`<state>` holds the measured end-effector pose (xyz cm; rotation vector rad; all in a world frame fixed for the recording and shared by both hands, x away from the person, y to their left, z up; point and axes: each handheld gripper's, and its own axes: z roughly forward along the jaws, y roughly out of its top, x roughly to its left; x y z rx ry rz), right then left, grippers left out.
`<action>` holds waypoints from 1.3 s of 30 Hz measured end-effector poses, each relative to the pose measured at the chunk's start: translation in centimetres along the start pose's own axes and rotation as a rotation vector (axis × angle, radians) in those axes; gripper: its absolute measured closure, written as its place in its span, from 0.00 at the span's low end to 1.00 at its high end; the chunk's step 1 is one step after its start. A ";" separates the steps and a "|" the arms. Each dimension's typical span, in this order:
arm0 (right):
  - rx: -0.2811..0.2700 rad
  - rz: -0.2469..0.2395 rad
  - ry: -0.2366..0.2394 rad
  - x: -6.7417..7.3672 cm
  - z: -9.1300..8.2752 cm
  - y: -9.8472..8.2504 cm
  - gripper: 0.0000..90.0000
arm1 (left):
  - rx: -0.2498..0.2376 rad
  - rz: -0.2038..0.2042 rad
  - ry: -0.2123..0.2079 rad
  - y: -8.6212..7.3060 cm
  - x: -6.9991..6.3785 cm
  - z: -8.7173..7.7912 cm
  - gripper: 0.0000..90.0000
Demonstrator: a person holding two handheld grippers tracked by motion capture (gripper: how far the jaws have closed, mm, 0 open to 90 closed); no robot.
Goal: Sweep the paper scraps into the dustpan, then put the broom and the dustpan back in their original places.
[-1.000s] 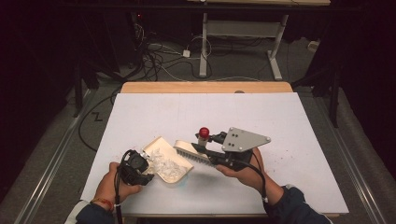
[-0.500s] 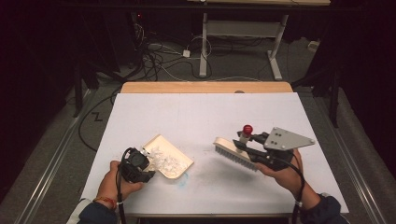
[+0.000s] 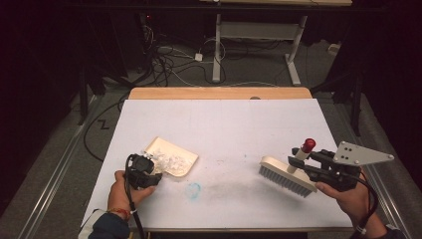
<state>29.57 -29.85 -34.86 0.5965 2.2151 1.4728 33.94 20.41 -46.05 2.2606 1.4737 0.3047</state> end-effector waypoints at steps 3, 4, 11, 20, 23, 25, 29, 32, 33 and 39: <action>0.047 0.001 0.052 -0.2 -0.3 -0.1 0.78 | -0.026 -0.060 -0.001 0.1 0.6 0.1 0.70; 0.062 0.007 0.063 -0.3 -0.4 -0.2 0.78 | -0.031 -0.077 -0.001 0.2 0.8 0.2 0.70; 0.147 0.082 0.098 -1.6 0.4 -1.0 0.78 | -0.033 -0.105 0.037 0.8 -0.4 0.9 0.54; 0.146 0.126 -0.108 -4.3 3.5 -1.5 0.68 | -0.001 0.036 -0.036 -0.4 -4.2 0.3 0.46; 0.176 0.125 -0.172 -5.5 4.6 -1.6 0.65 | -0.039 0.107 -0.040 -0.8 -4.4 -0.1 0.42; 0.188 0.130 -0.193 -6.2 5.4 -1.5 0.63 | -0.106 0.163 -0.058 -1.2 -4.1 -0.8 0.40; 0.242 0.119 -0.252 -7.4 7.1 -1.6 0.60 | -0.276 0.256 0.002 -2.4 -3.7 -2.1 0.30; 0.252 0.139 -0.257 -8.3 8.2 -1.9 0.59 | -0.346 0.267 0.028 -3.4 -3.1 -2.5 0.24; 0.257 0.141 -0.258 -8.5 8.6 -1.9 0.59 | -0.353 0.266 0.027 -3.6 -2.9 -2.5 0.23; 0.291 0.144 -0.308 -9.0 10.5 -2.1 0.58 | -0.420 0.290 0.045 -5.0 -2.3 -2.8 0.21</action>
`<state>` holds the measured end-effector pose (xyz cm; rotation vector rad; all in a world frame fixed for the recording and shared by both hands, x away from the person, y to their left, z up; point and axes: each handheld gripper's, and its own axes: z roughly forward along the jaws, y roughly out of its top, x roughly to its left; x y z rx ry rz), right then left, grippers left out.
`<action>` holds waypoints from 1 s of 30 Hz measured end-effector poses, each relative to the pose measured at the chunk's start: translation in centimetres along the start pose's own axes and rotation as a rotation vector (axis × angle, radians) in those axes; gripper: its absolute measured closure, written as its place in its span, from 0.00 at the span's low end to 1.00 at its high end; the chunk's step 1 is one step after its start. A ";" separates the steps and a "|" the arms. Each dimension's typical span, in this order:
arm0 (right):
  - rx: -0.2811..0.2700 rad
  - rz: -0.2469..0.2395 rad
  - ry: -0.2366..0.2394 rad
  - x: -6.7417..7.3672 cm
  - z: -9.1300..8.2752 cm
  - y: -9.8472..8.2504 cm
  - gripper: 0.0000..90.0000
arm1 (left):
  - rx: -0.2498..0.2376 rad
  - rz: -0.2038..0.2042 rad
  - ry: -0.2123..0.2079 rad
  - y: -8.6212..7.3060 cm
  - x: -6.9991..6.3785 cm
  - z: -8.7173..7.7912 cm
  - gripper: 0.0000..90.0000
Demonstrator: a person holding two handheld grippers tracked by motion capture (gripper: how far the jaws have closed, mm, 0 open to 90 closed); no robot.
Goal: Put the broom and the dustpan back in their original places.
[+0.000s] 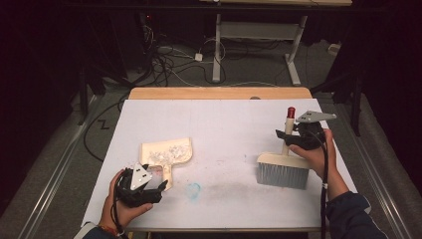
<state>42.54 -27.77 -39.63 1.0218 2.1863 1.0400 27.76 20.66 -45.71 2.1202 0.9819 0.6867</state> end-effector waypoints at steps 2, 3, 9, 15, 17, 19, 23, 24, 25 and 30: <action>-0.006 0.001 -0.011 0.2 0.5 0.2 0.58 | -0.014 0.009 0.015 0.0 0.0 -0.1 0.20; -0.013 -0.003 -0.023 0.3 0.7 0.3 0.56 | -0.018 0.017 0.020 0.1 -0.1 -0.1 0.20; -0.056 0.047 -0.101 0.1 1.2 0.7 0.50 | -0.020 0.001 0.015 0.0 0.0 0.3 0.20; -0.171 0.049 -0.144 0.3 0.1 1.1 0.44 | -0.026 0.009 -0.003 0.0 -0.4 0.6 0.20; -0.204 0.050 -0.131 0.6 -0.3 1.4 0.44 | -0.021 0.015 -0.005 -0.1 -0.5 0.7 0.20; -0.225 0.041 -0.136 1.0 -0.6 1.6 0.43 | -0.017 0.018 -0.005 -0.1 -0.6 0.8 0.20; -0.273 0.037 -0.128 1.5 -1.6 1.7 0.41 | -0.025 0.036 -0.011 -0.2 -0.8 0.7 0.19; -0.279 0.034 -0.126 1.5 -1.7 1.7 0.41 | -0.025 0.038 -0.012 -0.1 -0.9 0.7 0.19; -0.279 0.033 -0.125 1.6 -1.9 1.7 0.40 | -0.023 0.041 -0.014 -0.1 -0.9 0.8 0.19; -0.302 0.012 -0.089 2.4 -2.7 1.6 0.37 | -0.011 0.042 -0.016 -0.2 -1.0 1.0 0.19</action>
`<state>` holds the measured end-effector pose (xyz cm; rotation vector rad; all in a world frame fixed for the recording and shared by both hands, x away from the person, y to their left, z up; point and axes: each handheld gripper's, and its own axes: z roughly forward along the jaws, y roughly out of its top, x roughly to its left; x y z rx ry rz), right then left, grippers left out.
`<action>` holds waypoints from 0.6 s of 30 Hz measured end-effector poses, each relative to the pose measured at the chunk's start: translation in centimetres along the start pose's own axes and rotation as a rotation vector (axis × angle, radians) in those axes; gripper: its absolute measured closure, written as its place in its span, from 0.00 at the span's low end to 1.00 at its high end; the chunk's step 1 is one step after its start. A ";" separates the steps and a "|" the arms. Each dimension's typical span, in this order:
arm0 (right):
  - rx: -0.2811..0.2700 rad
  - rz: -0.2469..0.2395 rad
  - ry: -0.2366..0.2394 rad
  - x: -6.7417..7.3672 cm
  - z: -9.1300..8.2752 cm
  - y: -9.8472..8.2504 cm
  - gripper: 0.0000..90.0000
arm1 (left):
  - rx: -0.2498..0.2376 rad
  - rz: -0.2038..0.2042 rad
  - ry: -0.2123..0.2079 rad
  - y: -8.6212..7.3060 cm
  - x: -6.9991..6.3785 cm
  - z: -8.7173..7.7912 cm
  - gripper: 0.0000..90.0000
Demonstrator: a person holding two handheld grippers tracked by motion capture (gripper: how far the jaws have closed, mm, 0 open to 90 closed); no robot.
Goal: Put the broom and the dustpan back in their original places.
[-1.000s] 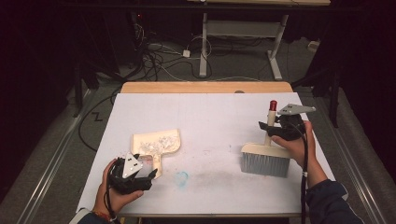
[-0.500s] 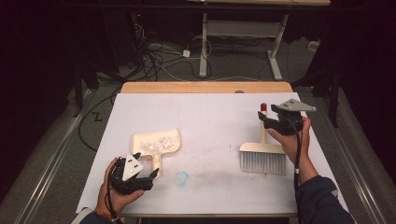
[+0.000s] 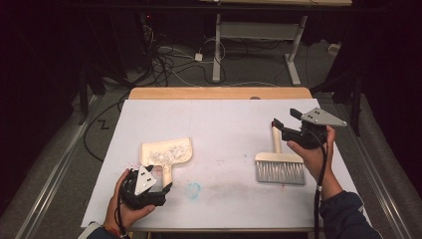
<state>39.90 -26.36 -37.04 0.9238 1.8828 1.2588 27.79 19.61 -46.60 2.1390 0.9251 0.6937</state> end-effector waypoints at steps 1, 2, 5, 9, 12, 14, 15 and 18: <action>-0.006 0.000 0.016 0.2 -0.2 0.0 0.34 | 0.000 -0.003 -0.001 0.0 0.0 0.0 0.19; -0.007 -0.012 0.021 0.3 -0.4 0.0 0.33 | 0.005 -0.003 -0.003 -0.1 0.1 0.0 0.19; -0.017 -0.036 0.006 0.9 -0.8 0.1 0.30 | 0.006 -0.009 -0.003 -0.1 0.2 0.1 0.19; -0.028 -0.055 0.025 1.4 -1.2 0.3 0.28 | 0.006 -0.009 0.000 0.0 0.2 0.0 0.19; -0.031 -0.063 0.027 1.8 -1.6 0.3 0.29 | 0.007 -0.004 -0.001 0.0 0.2 0.0 0.19; -0.030 -0.065 0.047 2.0 -2.0 0.2 0.29 | 0.008 -0.003 0.002 -0.1 0.2 -0.1 0.19; -0.031 -0.071 0.052 2.1 -2.2 0.2 0.29 | 0.008 -0.003 0.001 -0.1 0.2 -0.1 0.19; -0.031 -0.088 0.078 2.4 -3.0 0.0 0.31 | 0.009 -0.007 0.001 -0.1 0.2 -0.1 0.19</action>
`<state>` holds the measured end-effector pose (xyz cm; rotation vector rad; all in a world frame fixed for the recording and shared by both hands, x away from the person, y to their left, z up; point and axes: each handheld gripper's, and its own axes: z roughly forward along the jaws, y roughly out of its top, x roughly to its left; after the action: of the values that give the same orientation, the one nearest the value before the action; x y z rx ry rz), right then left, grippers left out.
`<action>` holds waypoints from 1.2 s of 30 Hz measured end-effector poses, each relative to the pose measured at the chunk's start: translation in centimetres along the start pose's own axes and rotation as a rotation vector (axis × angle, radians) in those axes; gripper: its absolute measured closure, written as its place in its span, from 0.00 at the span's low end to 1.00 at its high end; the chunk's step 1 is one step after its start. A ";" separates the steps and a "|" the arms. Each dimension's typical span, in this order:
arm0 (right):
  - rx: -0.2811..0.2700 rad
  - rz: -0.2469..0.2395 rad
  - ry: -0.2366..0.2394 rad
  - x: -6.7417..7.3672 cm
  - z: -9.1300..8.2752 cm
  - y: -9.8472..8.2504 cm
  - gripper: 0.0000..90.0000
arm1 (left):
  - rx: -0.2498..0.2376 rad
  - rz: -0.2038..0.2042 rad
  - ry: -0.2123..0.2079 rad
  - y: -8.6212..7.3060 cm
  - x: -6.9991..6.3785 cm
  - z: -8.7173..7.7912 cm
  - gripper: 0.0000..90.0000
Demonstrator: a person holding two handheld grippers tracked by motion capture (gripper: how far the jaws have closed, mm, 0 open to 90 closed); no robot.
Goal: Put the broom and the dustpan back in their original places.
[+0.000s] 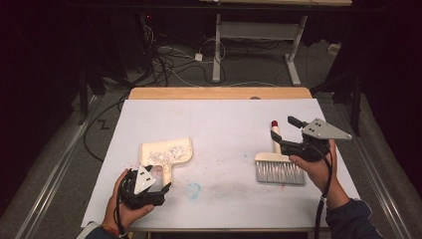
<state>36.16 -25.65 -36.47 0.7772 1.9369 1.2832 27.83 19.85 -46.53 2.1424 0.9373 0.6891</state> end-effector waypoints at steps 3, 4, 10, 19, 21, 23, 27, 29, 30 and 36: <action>-0.006 -0.012 0.002 0.4 -0.7 -0.1 0.30 | -0.004 -0.003 0.000 0.0 0.0 0.0 0.19; -0.003 -0.018 0.001 0.5 -0.9 -0.2 0.30 | -0.004 0.000 -0.001 0.1 0.0 0.0 0.19; 0.000 -0.048 -0.003 1.3 -2.2 -0.6 0.29 | -0.001 0.006 0.001 0.1 -0.2 0.0 0.19; 0.001 -0.066 0.002 1.8 -3.7 -1.4 0.29 | 0.001 0.010 -0.004 0.1 -0.2 0.1 0.20; 0.006 -0.083 -0.008 1.9 -3.9 -1.6 0.29 | 0.003 0.010 -0.006 0.1 -0.2 0.1 0.20; 0.007 -0.080 -0.003 1.9 -4.2 -1.9 0.29 | 0.004 0.012 -0.005 0.1 -0.3 0.2 0.20; 0.015 -0.088 -0.006 1.9 -4.5 -2.5 0.28 | 0.003 0.013 -0.006 0.1 -0.3 0.2 0.20; 0.019 -0.100 -0.013 1.9 -4.7 -2.8 0.28 | 0.002 0.014 -0.007 0.1 -0.3 0.2 0.20; 0.022 -0.103 -0.014 1.9 -4.8 -3.0 0.28 | 0.003 0.014 -0.006 0.1 -0.3 0.2 0.20; 0.023 -0.113 -0.018 2.0 -5.1 -4.1 0.26 | -0.003 0.017 -0.009 0.1 -0.3 0.2 0.20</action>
<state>30.44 -28.18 -39.28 0.6783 1.9555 1.1848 27.88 19.50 -46.63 2.1519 0.9140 0.6888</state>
